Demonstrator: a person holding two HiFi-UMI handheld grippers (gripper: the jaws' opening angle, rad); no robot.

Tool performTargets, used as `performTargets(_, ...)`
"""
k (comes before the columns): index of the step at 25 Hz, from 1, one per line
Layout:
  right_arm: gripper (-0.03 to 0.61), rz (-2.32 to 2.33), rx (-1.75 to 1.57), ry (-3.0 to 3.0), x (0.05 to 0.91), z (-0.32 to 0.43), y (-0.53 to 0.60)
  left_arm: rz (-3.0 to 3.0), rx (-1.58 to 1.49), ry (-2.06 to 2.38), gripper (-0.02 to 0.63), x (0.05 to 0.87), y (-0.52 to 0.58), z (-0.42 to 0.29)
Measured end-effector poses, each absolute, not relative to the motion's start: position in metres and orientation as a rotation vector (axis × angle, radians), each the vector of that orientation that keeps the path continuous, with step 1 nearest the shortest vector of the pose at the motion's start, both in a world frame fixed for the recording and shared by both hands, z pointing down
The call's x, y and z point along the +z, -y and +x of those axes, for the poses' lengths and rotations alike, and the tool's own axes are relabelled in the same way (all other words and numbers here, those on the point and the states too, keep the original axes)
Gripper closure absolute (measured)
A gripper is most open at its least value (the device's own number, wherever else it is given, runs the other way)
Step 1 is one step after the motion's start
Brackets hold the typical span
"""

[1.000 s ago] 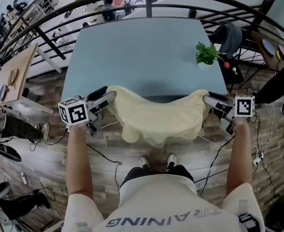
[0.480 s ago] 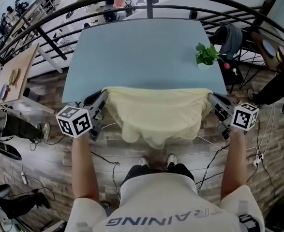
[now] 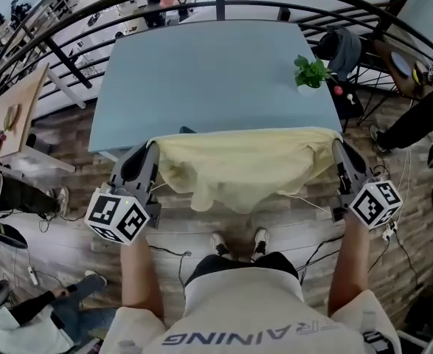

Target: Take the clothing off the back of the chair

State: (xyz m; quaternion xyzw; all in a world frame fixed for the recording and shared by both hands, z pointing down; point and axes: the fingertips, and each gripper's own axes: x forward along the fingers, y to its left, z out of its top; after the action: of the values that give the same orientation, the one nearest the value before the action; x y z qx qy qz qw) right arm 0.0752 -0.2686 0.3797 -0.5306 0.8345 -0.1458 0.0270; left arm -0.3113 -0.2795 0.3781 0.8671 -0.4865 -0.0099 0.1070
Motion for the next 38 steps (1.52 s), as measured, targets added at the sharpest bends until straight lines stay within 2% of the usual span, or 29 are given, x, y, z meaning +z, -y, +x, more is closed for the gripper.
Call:
performTargets(6,0.549,-1.624,-0.386,-2.516,0.357,0.083,0.244,2.558,-0.05,1.491,0.571,0.362,0.242,-0.305)
performTargets(21,0.549,-1.332,-0.381,-2.689,0.361,0.124,0.157,2.399,-0.091,1.783,0.571,0.359,0.094,-0.23)
performTargets(38,0.549,-1.255,-0.239,-2.757,0.343,0.143,0.108,2.399,-0.157,1.867,0.571,0.342,0.038,-0.193)
